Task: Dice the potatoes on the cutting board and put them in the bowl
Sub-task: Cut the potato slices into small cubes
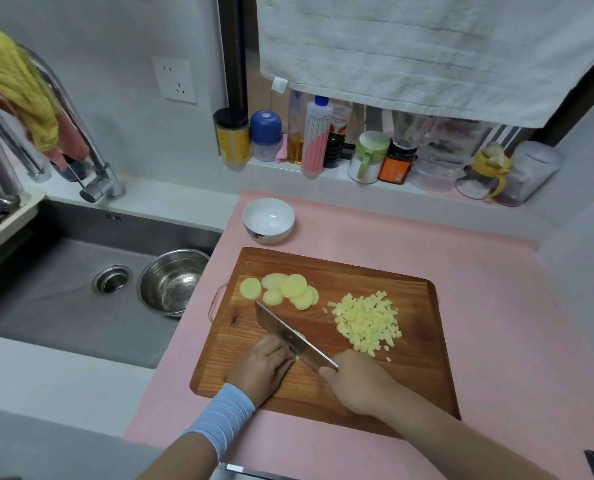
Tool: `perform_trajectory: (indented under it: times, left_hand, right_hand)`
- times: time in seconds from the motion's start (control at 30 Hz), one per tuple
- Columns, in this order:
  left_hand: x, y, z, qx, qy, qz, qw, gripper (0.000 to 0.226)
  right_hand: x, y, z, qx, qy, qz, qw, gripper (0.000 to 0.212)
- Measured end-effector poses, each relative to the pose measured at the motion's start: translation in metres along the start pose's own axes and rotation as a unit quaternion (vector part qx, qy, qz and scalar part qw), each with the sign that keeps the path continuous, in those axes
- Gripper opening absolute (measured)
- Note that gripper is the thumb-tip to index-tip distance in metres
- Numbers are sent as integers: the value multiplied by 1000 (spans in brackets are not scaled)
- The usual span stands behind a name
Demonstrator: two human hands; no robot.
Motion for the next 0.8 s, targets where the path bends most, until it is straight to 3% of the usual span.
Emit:
perform_trajectory:
  times: [0.13, 0.23, 0.37, 0.47, 0.67, 0.8]
  left_hand:
    - [5, 1, 8, 18, -49, 4, 999, 8]
    - [12, 8, 23, 80, -52, 22, 995, 27]
    - [2, 26, 29, 93, -34, 153, 983, 59]
    - [-8, 32, 29, 100, -20, 222, 970, 62]
    - [-21, 36, 20, 136, 29, 219, 966, 54]
    - [-22, 26, 11, 186, 33, 162, 969, 51]
  right_hand:
    - [27, -11, 8, 14, 1, -13, 1000, 38]
    - [44, -16, 3, 17, 23, -34, 999, 42]
    - [61, -18, -5, 15, 61, -76, 995, 43]
    - [63, -17, -12, 15, 77, -94, 992, 42]
    - [55, -15, -25, -2, 63, -113, 992, 42]
    - [43, -15, -38, -20, 64, -110, 992, 45]
Point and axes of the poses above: each hand's wrist, its own y-axis towards the middle knuckle, its own x-axis out of the back of the hand, z = x × y, the point moved 9 cm from there along y, towards the middle knuckle, and after that the axes turned 12 degrees about z, right-handed, at the moved point
